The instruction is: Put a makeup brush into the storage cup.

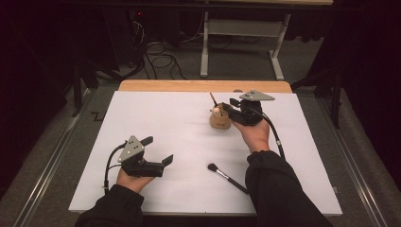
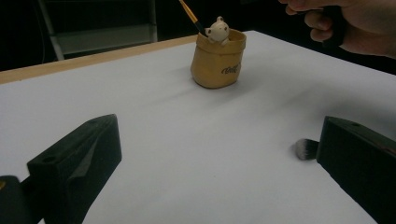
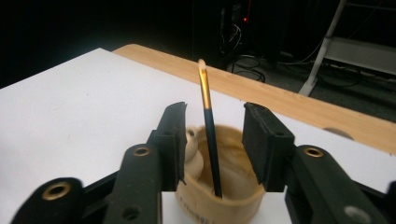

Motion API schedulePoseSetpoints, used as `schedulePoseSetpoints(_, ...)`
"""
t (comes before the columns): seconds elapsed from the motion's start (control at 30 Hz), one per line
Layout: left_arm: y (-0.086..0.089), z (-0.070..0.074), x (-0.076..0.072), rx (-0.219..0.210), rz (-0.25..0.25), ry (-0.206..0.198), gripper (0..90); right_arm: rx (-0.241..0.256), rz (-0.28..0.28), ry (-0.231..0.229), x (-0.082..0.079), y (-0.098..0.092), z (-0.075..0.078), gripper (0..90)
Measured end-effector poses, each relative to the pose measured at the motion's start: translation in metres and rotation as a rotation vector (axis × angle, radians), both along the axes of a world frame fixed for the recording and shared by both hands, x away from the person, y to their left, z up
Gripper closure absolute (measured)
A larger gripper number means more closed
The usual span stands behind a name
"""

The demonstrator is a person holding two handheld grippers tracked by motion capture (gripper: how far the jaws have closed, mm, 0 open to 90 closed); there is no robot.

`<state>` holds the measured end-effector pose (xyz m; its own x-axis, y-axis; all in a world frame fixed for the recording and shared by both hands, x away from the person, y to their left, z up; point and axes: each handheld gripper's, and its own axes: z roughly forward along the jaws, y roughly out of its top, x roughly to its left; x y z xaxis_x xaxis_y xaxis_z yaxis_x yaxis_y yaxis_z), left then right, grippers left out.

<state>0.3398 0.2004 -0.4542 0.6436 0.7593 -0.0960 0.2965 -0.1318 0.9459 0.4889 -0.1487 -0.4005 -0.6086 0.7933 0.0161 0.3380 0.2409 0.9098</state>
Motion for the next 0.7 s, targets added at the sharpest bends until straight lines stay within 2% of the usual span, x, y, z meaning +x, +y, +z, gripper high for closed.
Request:
schedulePoseSetpoints(0.07,0.0,0.0,0.0,0.002,0.001,0.0,0.7,0.004,0.003,0.008,-0.009,-0.007,-0.002,55.1)
schedulePoseSetpoints(0.17,0.0,0.0,0.001,0.004,0.004,0.002,0.7,0.009,0.006,0.011,-0.015,-0.012,-0.003,54.0)
schedulePoseSetpoints(0.33,0.0,-0.001,0.001,0.006,0.008,0.006,0.6,0.018,0.003,-0.008,-0.033,-0.025,-0.005,44.4)
schedulePoseSetpoints(0.53,0.0,-0.001,0.001,0.009,0.011,0.009,0.6,0.029,0.002,-0.024,-0.046,-0.035,-0.006,37.4)
schedulePoseSetpoints(0.7,0.001,-0.002,0.001,0.007,0.018,0.013,0.7,0.036,0.017,-0.04,-0.061,-0.042,-0.008,28.1)
